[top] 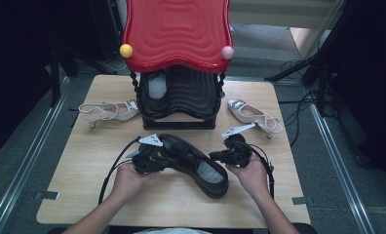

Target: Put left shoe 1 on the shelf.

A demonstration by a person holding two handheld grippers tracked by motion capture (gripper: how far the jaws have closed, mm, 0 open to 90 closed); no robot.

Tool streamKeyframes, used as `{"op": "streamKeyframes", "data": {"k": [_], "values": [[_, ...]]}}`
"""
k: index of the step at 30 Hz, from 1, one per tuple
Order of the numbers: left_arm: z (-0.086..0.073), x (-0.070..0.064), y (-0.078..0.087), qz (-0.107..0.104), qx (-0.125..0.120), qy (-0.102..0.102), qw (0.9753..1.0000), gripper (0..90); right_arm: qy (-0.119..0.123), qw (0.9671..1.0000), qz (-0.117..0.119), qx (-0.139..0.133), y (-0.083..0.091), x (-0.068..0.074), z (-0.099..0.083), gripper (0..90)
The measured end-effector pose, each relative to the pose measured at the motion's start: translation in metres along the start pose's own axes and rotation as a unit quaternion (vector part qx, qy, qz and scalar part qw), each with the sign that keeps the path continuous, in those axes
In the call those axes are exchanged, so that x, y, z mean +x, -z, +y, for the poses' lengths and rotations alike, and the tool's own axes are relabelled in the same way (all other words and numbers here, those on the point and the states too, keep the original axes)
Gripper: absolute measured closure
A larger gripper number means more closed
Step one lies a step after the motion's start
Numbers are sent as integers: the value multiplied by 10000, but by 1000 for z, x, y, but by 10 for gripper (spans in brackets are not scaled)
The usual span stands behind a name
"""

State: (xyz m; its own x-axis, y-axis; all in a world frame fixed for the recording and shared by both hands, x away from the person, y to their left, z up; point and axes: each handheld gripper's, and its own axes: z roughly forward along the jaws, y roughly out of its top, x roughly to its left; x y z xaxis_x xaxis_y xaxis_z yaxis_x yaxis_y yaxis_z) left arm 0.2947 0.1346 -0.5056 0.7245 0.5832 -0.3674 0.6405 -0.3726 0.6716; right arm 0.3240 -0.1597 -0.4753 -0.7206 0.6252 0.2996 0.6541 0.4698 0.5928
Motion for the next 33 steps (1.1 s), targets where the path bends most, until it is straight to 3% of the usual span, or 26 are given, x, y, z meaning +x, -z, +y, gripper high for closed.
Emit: {"op": "streamKeyframes", "data": {"k": [4, 9, 19, 33], "values": [[2, 5, -2, -57, -28, 83, 9999, 889, -19, 10000, 19, 85, 2, 9, -5, 900], [6, 7, -6, -88, -10, 45, 10000, 890, -114, 9999, 18, 127, 3, 14, -9, 900], [14, 10, -14, -146, 43, -13, 9999, 891, -386, 9992, 32, 88, 7, 16, -16, 900], [24, 15, -24, -290, 84, -152, 9994, 889, -555, 9984, 118, 74, 9, 15, -22, 900]]}}
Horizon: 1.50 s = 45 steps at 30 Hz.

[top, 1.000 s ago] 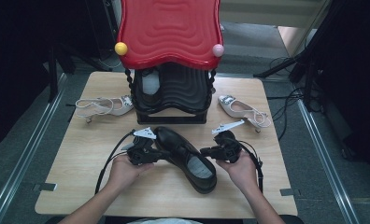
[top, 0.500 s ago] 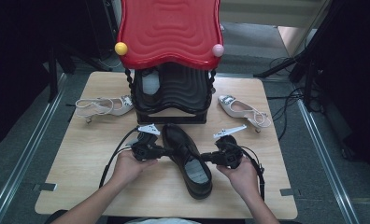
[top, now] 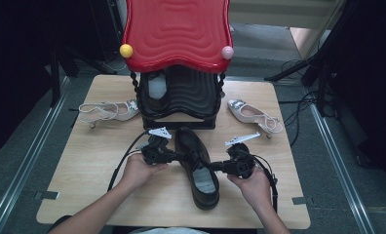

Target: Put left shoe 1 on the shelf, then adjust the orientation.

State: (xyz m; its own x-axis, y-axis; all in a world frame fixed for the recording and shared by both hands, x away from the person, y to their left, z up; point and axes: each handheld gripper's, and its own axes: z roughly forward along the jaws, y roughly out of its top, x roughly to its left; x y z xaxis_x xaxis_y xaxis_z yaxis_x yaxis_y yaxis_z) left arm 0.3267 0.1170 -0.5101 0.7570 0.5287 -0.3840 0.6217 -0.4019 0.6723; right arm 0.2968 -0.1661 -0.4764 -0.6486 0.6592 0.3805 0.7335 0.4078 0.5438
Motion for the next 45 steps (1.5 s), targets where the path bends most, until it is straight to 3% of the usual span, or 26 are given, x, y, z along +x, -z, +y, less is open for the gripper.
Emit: {"op": "streamKeyframes", "data": {"k": [4, 5, 6, 8, 11, 13, 17, 27, 35, 37, 45], "values": [[3, 1, 9, 84, -33, 57, 9999, 867, -53, 10000, -39, 31, 2, -2, 1, 868], [3, 2, 13, -2, -66, 107, 9999, 867, -68, 10000, -44, 29, 3, -3, 1, 857], [4, 1, 16, 6, -66, 122, 9999, 862, -122, 9999, -5, -9, 6, -4, 1, 837], [8, -3, 24, 52, 44, -34, 10000, 861, -221, 9995, 132, -159, 15, -2, 3, 808], [11, -5, 30, -70, 34, 9, 10000, 862, -185, 9994, 211, -185, 21, 2, 4, 793], [14, -7, 39, -227, 26, 37, 9997, 865, -123, 9994, 274, -156, 26, 11, 7, 767], [17, -11, 51, -280, 11, 24, 9996, 861, -38, 9993, 374, -72, 28, 24, 10, 747], [27, -11, 67, -252, 89, -68, 9996, 899, 112, 9985, 500, 208, 13, 45, 14, 713], [55, -16, 91, -213, -44, -256, 9994, 897, 179, 9975, 547, 412, -1, 58, 17, 681], [67, -19, 101, -223, -100, -319, 9992, 894, 232, 9972, 530, 482, -7, 61, 18, 656], [90, -22, 118, -275, -191, -398, 9986, 896, 265, 9961, 254, 802, -29, 67, 20, 640]]}}
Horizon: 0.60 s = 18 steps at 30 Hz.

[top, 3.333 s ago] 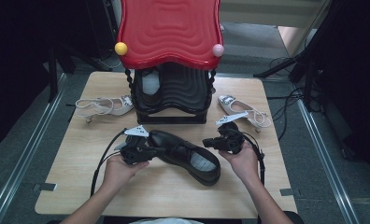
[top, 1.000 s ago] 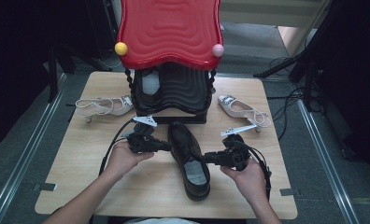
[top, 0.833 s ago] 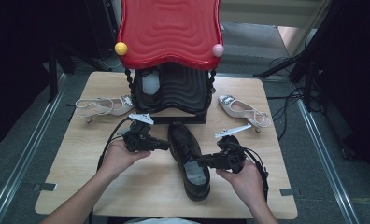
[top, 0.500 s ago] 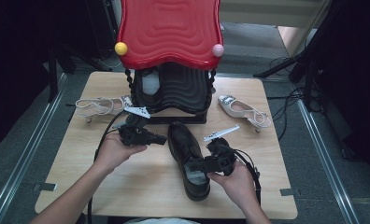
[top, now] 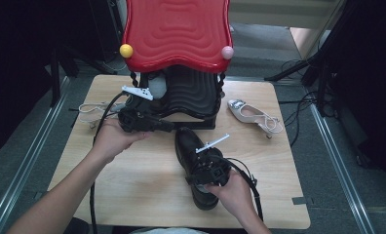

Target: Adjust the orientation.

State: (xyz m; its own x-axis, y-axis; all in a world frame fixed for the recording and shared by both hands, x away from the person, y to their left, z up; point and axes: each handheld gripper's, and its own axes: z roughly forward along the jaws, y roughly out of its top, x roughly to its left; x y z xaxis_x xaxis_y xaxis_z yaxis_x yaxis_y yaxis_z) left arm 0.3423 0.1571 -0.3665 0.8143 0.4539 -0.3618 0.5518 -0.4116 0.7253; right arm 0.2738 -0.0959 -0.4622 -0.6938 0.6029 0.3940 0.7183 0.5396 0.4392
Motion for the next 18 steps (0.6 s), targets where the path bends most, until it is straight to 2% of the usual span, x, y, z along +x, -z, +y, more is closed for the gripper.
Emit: {"op": "streamKeyframes", "data": {"k": [8, 10, 11, 14, 16, 18], "values": [[16, 1, 10, 33, -22, -43, 10000, 896, -60, 9996, -105, 262, -17, 1, 4, 647], [21, 1, 12, 14, -39, -40, 10000, 896, 39, 9995, -188, 259, -20, 2, 4, 647], [26, 1, 15, 48, -51, -64, 10000, 895, -23, 9993, -255, 288, -21, 3, 4, 649], [31, 0, 17, 72, -59, -82, 9999, 896, 57, 9987, -380, 321, -24, 5, 4, 649], [40, -1, 21, 133, -68, -129, 9998, 896, 190, 9973, -606, 366, -28, 9, 3, 671], [46, -1, 24, 138, -91, -151, 9998, 896, 247, 9968, -672, 368, -29, 9, 3, 701]]}}
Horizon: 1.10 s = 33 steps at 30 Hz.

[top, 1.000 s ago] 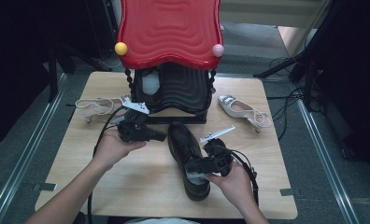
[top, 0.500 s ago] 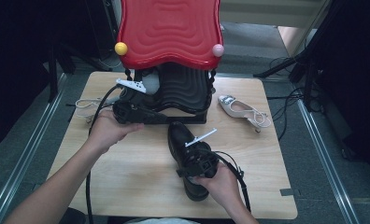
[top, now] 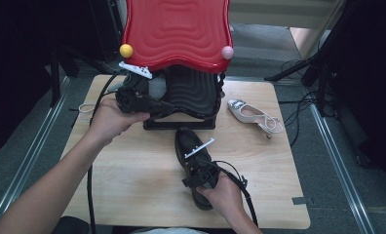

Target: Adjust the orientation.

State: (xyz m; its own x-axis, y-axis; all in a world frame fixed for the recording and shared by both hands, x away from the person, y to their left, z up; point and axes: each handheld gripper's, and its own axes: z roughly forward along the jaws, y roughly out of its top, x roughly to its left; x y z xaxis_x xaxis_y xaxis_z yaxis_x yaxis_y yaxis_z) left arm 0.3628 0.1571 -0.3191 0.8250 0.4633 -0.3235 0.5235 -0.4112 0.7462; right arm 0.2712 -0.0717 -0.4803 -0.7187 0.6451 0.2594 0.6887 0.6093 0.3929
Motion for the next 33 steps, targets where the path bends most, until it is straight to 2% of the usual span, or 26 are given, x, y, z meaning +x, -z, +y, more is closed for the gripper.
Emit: {"op": "streamKeyframes", "data": {"k": [4, 10, 13, 14, 15, 22, 23, 24, 27, 28, 31, 32, 33], "values": [[8, 3, 3, 54, -10, 3, 10000, 896, 27, 10000, 6, -31, 0, -3, -1, 748], [25, 6, 8, 203, 8, -91, 9998, 896, -90, 9998, 182, -8, 6, -12, -3, 820], [39, 7, 14, 320, -39, -153, 9994, 896, -314, 9989, 318, -162, 23, -23, -8, 863], [39, 7, 14, 320, -39, -153, 9994, 896, -314, 9989, 318, -162, 23, -23, -8, 863], [46, 7, 17, 390, -60, -183, 9991, 896, -453, 9977, 430, -275, 33, -31, -11, 871], [66, 12, 27, 542, -110, -223, 9982, 896, -644, 9952, 490, -543, 55, -44, -16, 875], [71, 12, 28, 554, -146, -215, 9981, 896, -656, 9947, 530, -585, 58, -47, -16, 875], [77, 13, 31, 604, -187, -224, 9977, 896, -765, 9926, 706, -630, 64, -51, -16, 875], [84, 15, 32, 638, -232, -219, 9975, 896, -771, 9919, 763, -666, 70, -52, -16, 874], [88, 16, 33, 688, -247, -273, 9970, 896, -733, 9922, 754, -674, 73, -52, -16, 874], [96, 20, 33, 708, -246, -263, 9968, 896, -708, 9924, 716, -706, 84, -49, -15, 873], [102, 24, 33, 749, -226, -218, 9967, 896, -668, 9922, 737, -751, 92, -48, -14, 873], [102, 24, 33, 749, -226, -218, 9967, 896, -668, 9922, 737, -751, 92, -48, -14, 873]]}}
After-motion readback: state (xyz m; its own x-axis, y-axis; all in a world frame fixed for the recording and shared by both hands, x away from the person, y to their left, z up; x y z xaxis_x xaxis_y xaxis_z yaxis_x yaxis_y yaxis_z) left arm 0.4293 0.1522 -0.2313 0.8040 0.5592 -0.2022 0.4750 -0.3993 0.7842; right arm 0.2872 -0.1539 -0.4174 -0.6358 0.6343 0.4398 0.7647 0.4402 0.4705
